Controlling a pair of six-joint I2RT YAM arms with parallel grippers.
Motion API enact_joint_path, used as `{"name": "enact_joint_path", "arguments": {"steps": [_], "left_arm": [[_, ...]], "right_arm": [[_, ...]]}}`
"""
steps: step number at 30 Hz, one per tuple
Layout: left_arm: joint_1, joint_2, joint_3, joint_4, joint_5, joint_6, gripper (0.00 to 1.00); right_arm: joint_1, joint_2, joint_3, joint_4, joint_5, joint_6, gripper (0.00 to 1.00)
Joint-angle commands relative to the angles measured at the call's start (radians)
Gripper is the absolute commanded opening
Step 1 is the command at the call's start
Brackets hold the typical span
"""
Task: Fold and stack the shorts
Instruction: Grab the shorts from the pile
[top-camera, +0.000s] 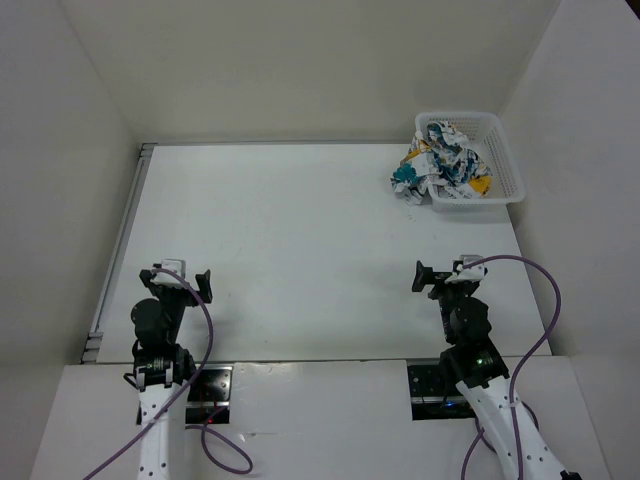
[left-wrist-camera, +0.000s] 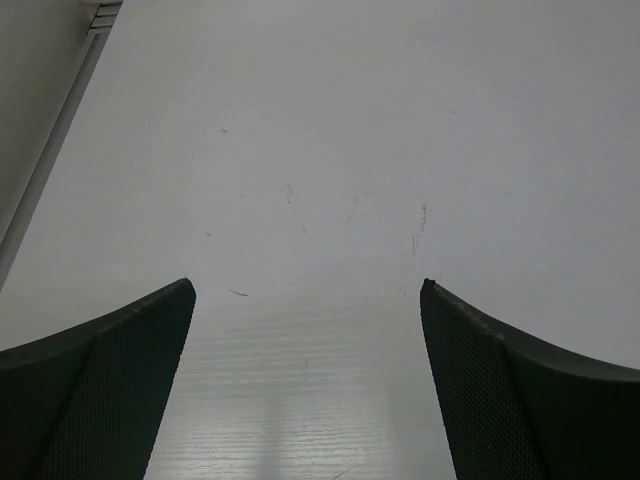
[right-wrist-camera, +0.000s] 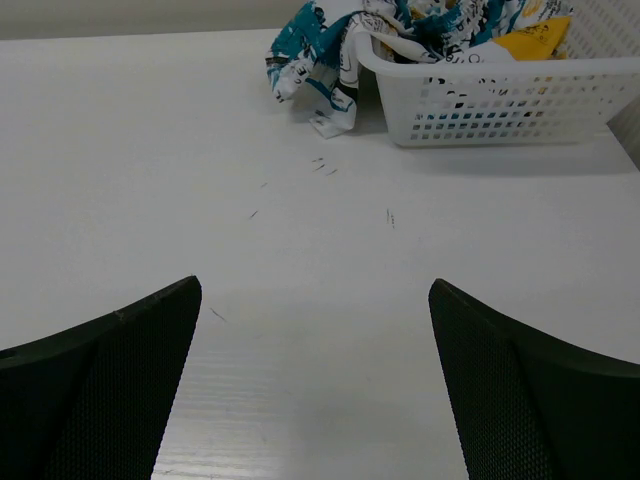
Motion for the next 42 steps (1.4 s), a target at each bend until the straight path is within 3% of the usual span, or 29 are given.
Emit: {"name": "enact_joint_path", "arguments": {"steps": [1,7,9,10,11,12,13,14,15,16,17,18,19,20,23,25,26,27,28,29,30,31,32,33,34,36,38,42], "left_arm": [[0.007,-0.021,-0.023,0.033,0.020,0.003,1.00],[0.007,-0.021,-0.023,0.033,0.033,0.003,1.00],[0.007,-0.021,-0.013,0.033,0.092,0.003,1.00],[0.007,-0.021,0.013,-0.001,0.155,0.003,1.00],[0.007,-0.021,0.013,-0.022,0.262,0.003,1.00],[0.007,-0.021,0.023,-0.033,0.378,0.003,1.00],[0.007,-0.021,0.032,-0.033,0.439,0.003,1.00],[0.007,-0.021,0.041,-0.019,0.526,0.003,1.00],[0.007,-0.021,0.032,0.004,0.598,0.003,1.00],[0.007,-0.021,0.032,-0.095,0.795,0.003,1.00],[0.007,-0.021,0.032,-0.163,0.845,0.003,1.00],[0.007,-0.021,-0.002,-0.109,0.846,0.003,1.00],[0.007,-0.011,-0.002,0.097,0.806,0.003,1.00],[0.007,0.002,0.013,0.178,0.778,0.003,1.00],[-0.048,0.058,0.073,0.372,0.662,0.003,1.00],[-0.093,0.167,0.169,0.395,0.617,0.003,1.00],[-0.110,0.292,0.215,0.381,0.593,0.003,1.00],[-0.128,0.371,0.271,0.363,0.564,0.003,1.00],[-0.171,0.453,0.333,0.348,0.522,0.003,1.00],[-0.199,0.635,0.407,0.319,0.407,0.003,1.00],[-0.225,0.737,0.594,0.221,0.337,0.003,1.00],[-0.251,0.835,0.701,0.155,0.276,0.003,1.00],[-0.277,1.035,0.805,0.083,0.234,0.003,1.00],[-0.277,1.130,0.905,-0.055,0.174,0.003,1.00],[-0.277,1.301,1.091,-0.124,0.153,0.003,1.00],[-0.277,1.443,1.251,-0.310,0.152,0.003,1.00],[-0.277,1.573,1.378,-0.366,0.152,0.003,1.00],[-0.268,1.606,1.373,-0.287,0.241,0.003,1.00]], "right_arm": [[0.007,-0.014,-0.036,0.060,0.007,0.012,0.99],[0.007,-0.014,-0.036,0.060,-0.004,-0.011,0.99],[0.007,-0.014,-0.027,0.094,-0.235,-0.156,0.99],[0.007,-0.014,-0.017,0.111,-0.345,-0.427,1.00],[0.007,-0.014,-0.016,0.148,-0.446,-0.523,1.00],[0.007,-0.014,-0.016,0.075,-0.707,-0.762,1.00],[0.007,-0.014,-0.016,-0.005,-0.823,-1.442,1.00],[0.007,-0.014,-0.044,-0.066,-0.849,-1.690,0.98],[0.007,-0.014,-0.044,-0.076,-0.858,-1.761,0.98],[0.007,-0.014,-0.044,-0.014,-0.875,-1.722,1.00],[0.007,-0.014,-0.033,0.166,-0.875,-1.556,1.00],[0.007,-0.014,-0.033,0.288,-0.875,-1.463,1.00],[0.007,-0.014,-0.033,0.439,-0.875,-1.392,1.00],[0.007,-0.014,0.027,0.471,-0.875,-1.272,1.00],[0.007,0.160,0.210,0.456,-0.852,-1.209,0.99],[0.016,0.449,0.413,0.473,-0.718,-1.070,0.99],[0.030,0.561,0.504,0.479,-0.641,-0.868,0.99],[0.051,0.792,0.601,0.450,-0.449,-0.768,0.99],[0.051,0.897,0.781,0.417,-0.354,-0.664,0.99],[0.051,0.988,0.840,0.395,-0.287,-0.583,0.99],[0.037,1.065,0.890,0.349,-0.256,-0.517,0.99],[0.012,1.169,0.931,0.311,-0.246,-0.492,0.99],[-0.005,1.211,1.009,0.270,-0.246,-0.453,0.99],[-0.025,1.263,1.066,0.154,-0.246,-0.333,0.99],[-0.077,1.390,1.214,0.077,-0.225,-0.254,0.99],[-0.139,1.537,1.373,-0.133,-0.189,-0.031,0.99],[-0.217,1.704,1.540,-0.206,-0.118,0.073,0.90],[-0.285,1.831,1.612,-0.206,0.042,0.154,0.83]]}}
